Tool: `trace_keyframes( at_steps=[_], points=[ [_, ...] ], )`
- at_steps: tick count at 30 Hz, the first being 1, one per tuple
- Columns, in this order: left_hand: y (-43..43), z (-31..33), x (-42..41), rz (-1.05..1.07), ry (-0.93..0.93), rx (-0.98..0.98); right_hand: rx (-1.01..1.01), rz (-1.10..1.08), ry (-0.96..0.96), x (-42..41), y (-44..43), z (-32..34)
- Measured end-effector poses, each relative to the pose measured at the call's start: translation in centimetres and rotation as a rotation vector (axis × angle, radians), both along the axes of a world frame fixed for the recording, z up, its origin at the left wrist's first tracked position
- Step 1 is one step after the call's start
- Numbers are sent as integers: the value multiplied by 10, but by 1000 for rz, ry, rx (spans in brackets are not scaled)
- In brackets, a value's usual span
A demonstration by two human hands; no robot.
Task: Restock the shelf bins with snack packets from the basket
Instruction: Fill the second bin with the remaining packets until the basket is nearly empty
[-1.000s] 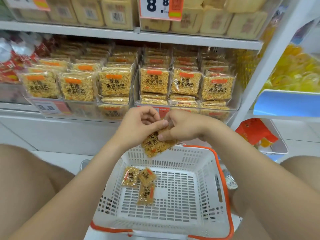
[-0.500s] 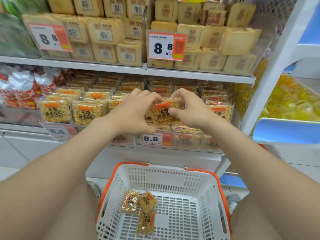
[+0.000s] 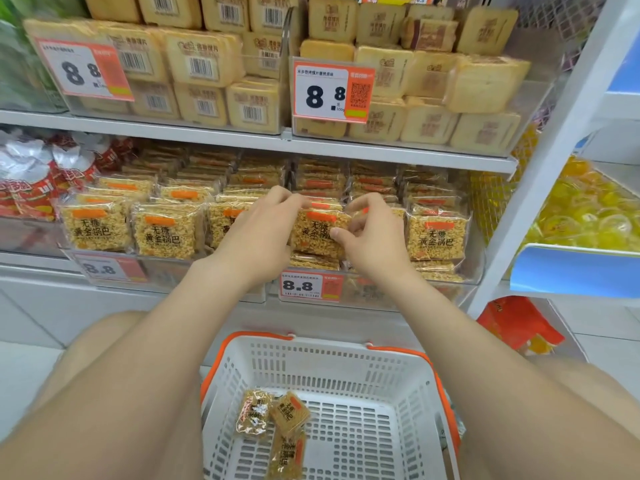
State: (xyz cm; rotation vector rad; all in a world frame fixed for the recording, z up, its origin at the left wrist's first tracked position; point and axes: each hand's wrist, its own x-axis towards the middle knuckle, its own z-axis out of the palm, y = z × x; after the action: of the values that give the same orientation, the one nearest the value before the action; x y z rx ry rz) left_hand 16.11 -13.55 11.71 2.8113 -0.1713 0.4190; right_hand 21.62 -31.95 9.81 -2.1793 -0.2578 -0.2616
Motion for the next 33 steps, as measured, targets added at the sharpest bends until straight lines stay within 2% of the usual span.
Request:
trace_keyframes(
  at_steps=[4,8,13,18,21,25,27,30,33],
  points=[
    [0,0,-3,-16,-31,14,30,-7,-85,-5,6,-2],
    [-3,-2,-7,-27,51,108,-177,-83,-178,-7,11,-10],
    [-5,-9,-14,-17,93,174,-136,-45,-235,-11,23,-27],
    [-6,-17,-20,-39,93,192,-325,6,-261,-18,14,-32],
    [-5,-21,-24,-68,0,125,-456,15,-308,-33,6,-31],
    [-6,-29,-39,-116,-256,90,-480,101,-487,-52,-3,-16],
    [-10,-39,-51,-114,-327,42,-493,172,-527,-61,-7,-12],
    [-20,-71,-73,-134,-218,62,-489,213,-398,-82,-6,-24],
    [-27,-105,-86,-128,19,90,-541,269,-166,-100,-2,-40]
  ],
)
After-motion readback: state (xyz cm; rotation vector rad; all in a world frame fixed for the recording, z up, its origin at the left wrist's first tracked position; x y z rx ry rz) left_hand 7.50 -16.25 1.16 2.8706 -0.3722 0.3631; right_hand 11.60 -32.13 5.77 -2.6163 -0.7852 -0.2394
